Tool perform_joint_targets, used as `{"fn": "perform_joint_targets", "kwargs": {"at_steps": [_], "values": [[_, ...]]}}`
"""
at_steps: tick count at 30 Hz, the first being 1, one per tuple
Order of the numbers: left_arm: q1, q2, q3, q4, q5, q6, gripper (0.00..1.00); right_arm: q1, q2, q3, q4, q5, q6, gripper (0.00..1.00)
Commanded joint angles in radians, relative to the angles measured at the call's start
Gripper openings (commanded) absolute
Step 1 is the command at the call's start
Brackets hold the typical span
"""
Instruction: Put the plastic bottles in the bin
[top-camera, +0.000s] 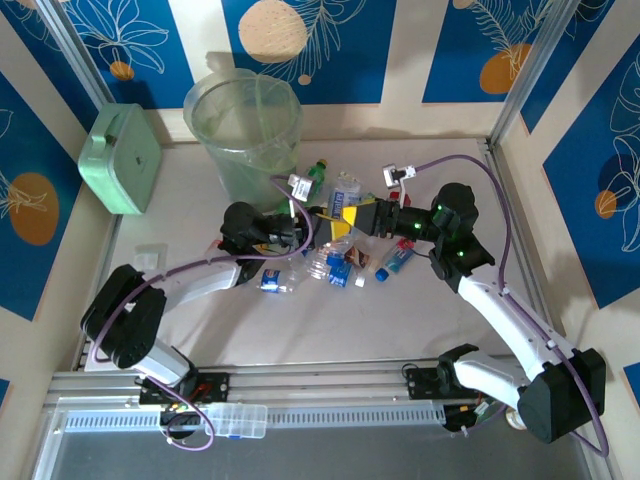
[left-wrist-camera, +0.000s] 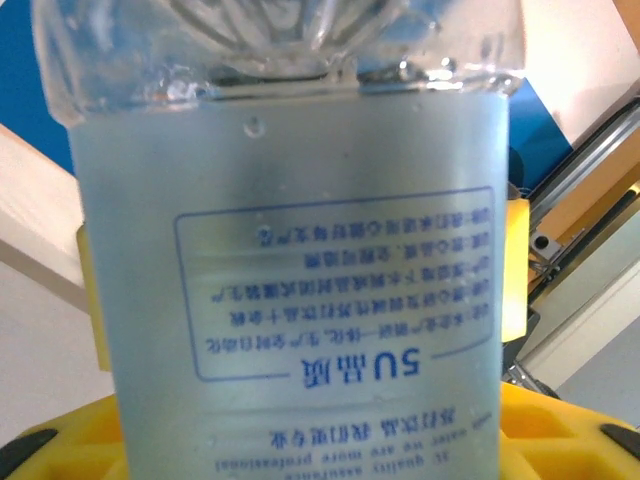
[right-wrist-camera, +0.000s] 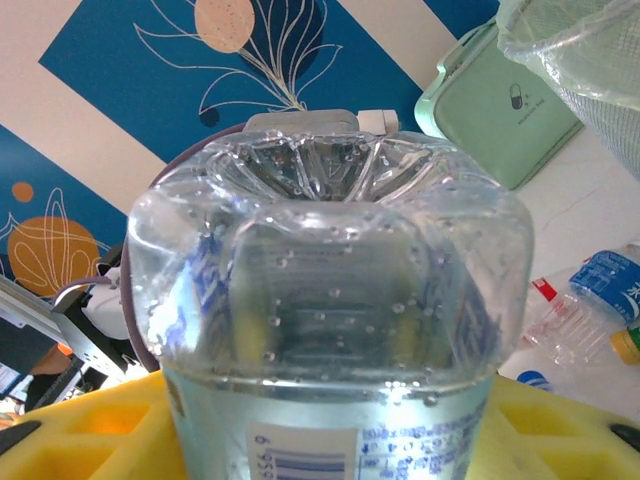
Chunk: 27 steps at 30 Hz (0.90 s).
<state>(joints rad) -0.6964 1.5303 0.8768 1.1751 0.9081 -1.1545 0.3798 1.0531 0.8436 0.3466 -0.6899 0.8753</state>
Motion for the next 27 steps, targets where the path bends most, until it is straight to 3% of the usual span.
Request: {"fn": "perform_joint_targets", "kwargs": {"at_steps": [1,3,5,11,15,19,25,27], "values": [[-0.008,-0.003,0.005,0.111,0.038,0.0,0.47,0.007,-0.012,-0.018,-0.019,-0.004,-0.023,0.69],[-0.008,-0.002,0.005,0.107,0.037,0.003,0.47,0.006,-0.022,-0.013,-0.052,0.02,-0.034,0.91],[-0.006,-0.005,0.007,0.094,0.035,0.016,0.48,0.003,-0.041,-0.002,-0.098,0.055,-0.059,1.0],[0.035,-0.036,0.019,-0.049,-0.016,0.108,0.4,-0.042,-0.141,0.075,-0.306,0.218,-0.155,0.99],[0.08,-0.093,0.063,-0.334,-0.093,0.266,0.21,-0.08,-0.241,0.099,-0.415,0.409,-0.181,0.99],[0.093,-0.156,0.118,-0.606,-0.27,0.445,0.01,-0.071,-0.265,0.139,-0.537,0.496,-0.242,1.0],[0.094,-0.149,0.324,-0.948,-0.516,0.648,0.0,-0.063,-0.28,0.149,-0.62,0.565,-0.282,0.99],[0.095,-0.128,0.425,-1.065,-0.622,0.706,0.06,-0.069,-0.266,0.16,-0.642,0.559,-0.274,0.99]]}}
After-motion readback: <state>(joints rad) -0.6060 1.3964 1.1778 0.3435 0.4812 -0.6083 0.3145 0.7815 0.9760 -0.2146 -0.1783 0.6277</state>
